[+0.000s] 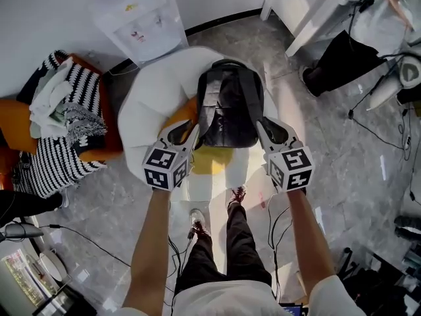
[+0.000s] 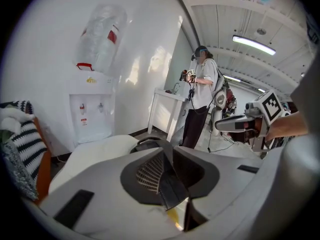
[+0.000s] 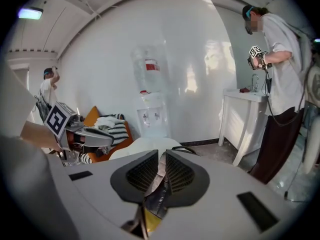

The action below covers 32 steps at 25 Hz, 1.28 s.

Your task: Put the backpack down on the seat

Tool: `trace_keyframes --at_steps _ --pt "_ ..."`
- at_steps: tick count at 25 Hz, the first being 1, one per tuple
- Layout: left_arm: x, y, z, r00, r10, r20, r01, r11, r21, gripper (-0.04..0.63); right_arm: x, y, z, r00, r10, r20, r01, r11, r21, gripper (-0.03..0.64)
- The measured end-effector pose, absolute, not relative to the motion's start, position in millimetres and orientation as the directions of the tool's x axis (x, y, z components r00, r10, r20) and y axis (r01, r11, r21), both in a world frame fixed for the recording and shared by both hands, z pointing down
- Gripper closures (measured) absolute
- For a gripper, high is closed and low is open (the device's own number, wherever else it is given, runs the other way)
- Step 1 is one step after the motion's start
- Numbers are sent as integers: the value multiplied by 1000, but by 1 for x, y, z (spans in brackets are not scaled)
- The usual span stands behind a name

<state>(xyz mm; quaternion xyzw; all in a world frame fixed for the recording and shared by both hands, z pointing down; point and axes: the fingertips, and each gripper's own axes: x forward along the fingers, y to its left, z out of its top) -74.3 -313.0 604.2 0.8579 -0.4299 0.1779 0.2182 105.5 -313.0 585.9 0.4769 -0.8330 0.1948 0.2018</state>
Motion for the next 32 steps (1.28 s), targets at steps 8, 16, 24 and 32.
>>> trace_keyframes --at_steps 8,16,24,32 --pt "-77 -281 576 573 -672 469 -812 -544 213 592 102 -284 558 -472 -722 506 -866 487 -113 605" --pt "-71 -249 529 603 -684 410 -785 -600 154 592 98 -255 532 -465 -739 487 -872 477 -108 614" --pt "-70 -214 493 633 -677 376 -760 -635 139 594 94 -229 496 -465 -765 445 -875 472 -103 614" --pt "-79 -187 467 652 -676 344 -749 -645 151 594 81 -201 468 -464 -768 441 -875 474 -95 614"
